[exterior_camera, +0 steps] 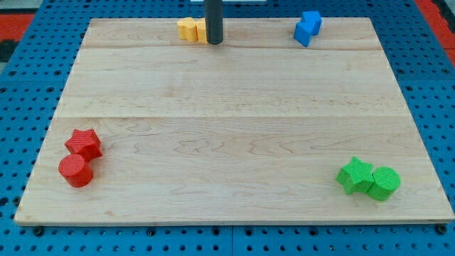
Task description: Push the blue cube to the right of the yellow blocks
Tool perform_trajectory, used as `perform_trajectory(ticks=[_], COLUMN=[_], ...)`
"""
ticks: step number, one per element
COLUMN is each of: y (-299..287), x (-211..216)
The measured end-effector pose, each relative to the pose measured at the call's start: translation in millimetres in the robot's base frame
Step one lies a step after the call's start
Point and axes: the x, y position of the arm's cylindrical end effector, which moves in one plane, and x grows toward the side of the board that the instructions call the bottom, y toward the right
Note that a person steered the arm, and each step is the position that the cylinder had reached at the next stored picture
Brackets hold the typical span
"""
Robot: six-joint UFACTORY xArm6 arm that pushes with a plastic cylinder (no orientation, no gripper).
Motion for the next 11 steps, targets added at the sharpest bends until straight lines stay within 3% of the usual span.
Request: perform_trajectory(ticks=[1,2,3,4,6,10,11], y=[58.1,160.6,259.2,295.4,277.2,58.6,84.5], x=[31.3,37.9,33.0,-13.9,-64.4,-50.2,-54.5])
